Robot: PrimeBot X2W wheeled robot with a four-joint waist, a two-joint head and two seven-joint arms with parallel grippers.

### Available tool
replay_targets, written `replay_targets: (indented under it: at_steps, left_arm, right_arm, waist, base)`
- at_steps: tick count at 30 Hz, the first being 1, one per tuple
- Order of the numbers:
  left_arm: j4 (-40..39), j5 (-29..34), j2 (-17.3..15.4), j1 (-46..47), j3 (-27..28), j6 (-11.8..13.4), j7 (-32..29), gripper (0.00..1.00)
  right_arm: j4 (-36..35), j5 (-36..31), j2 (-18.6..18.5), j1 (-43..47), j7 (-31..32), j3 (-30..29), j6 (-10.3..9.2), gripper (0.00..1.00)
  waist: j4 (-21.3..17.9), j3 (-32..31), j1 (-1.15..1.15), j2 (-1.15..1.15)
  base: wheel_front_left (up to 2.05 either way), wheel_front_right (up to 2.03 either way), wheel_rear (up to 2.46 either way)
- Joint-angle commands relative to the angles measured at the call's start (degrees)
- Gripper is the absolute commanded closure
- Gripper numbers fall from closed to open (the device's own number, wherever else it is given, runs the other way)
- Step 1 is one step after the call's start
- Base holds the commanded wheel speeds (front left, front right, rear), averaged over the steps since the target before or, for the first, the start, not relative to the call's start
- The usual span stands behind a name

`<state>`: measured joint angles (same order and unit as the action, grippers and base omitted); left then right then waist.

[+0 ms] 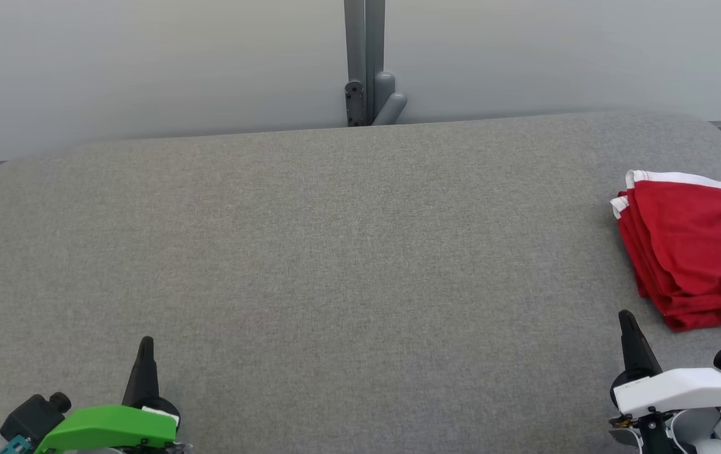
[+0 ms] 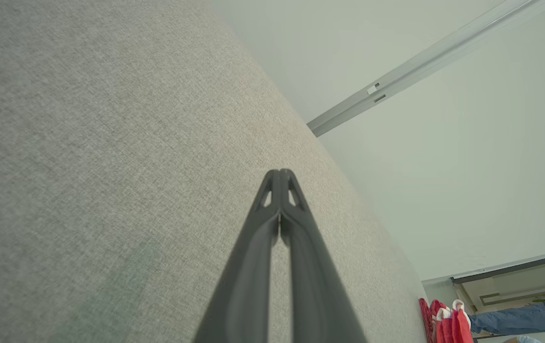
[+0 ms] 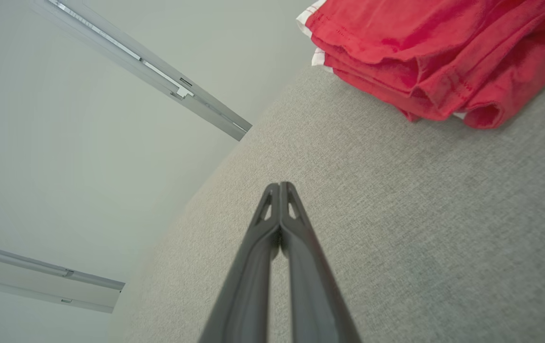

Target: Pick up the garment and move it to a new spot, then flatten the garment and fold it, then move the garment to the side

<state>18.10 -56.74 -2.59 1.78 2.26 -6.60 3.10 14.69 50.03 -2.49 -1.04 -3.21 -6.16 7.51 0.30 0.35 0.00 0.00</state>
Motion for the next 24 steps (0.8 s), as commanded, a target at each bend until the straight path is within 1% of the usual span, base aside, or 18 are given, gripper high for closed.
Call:
replay_targets:
  at_steps: [1,24]
  left_arm:
    - [-0.9,-1.2,-0.2,1.4,0.5,-0.3,-0.3,1.0]
    - [-1.9,-14.5,-0.3,3.1,1.9,-0.5,-4.0,1.0]
  right_arm:
    - [-0.8,1.6,-0.4,-1.3,0.3,-0.2,0.0,1.0]
    - [-0.7,17.2,-0.4,-3.1,4.0,-0.4,0.0,1.0]
  waist:
    - [0.0,0.0,0.0,0.0]
    - [-0.1,0.0,0.0,0.0]
  base:
    - [0.0,0.0,0.0]
    - [0.0,0.0,0.0]
